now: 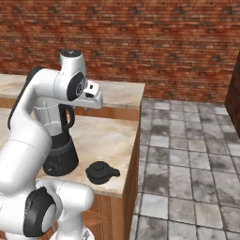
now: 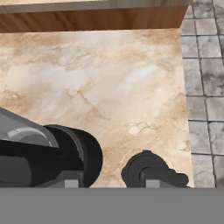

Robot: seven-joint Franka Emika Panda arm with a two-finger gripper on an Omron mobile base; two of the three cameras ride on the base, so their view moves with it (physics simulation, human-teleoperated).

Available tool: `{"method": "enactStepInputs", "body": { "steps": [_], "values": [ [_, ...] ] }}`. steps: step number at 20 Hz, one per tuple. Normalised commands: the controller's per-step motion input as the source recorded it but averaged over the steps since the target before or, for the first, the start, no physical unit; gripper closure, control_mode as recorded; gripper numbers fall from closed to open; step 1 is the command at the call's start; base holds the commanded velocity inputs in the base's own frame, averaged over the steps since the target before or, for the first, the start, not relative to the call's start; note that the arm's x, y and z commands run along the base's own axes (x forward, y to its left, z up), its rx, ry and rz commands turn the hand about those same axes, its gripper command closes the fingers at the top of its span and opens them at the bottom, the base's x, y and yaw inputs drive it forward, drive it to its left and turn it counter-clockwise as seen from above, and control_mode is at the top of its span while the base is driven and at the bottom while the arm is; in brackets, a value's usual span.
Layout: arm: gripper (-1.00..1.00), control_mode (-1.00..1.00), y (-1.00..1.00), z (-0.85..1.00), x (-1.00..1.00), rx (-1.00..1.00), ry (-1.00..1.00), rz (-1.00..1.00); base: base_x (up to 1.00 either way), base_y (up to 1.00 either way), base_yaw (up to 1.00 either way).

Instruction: Close the lid blender by securely placing the lid on top.

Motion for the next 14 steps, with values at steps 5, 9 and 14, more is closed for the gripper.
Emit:
{"method": "enactStepInputs", "body": {
  "steps": [5, 9, 14],
  "values": [
    [-1.0, -1.0, -0.15, -0.17, -0.03, 0.0, -0.01, 0.0, 0.0, 0.0, 0.0],
    [-1.0, -1.0, -0.61, -0.51, -0.12, 0.01, 0.01, -0.01, 0.0, 0.0, 0.0],
    [-1.0, -1.0, -0.65, -0.6, -0.12, 0.08, 0.12, -0.01, 0.0, 0.0, 0.0]
  ]
}}
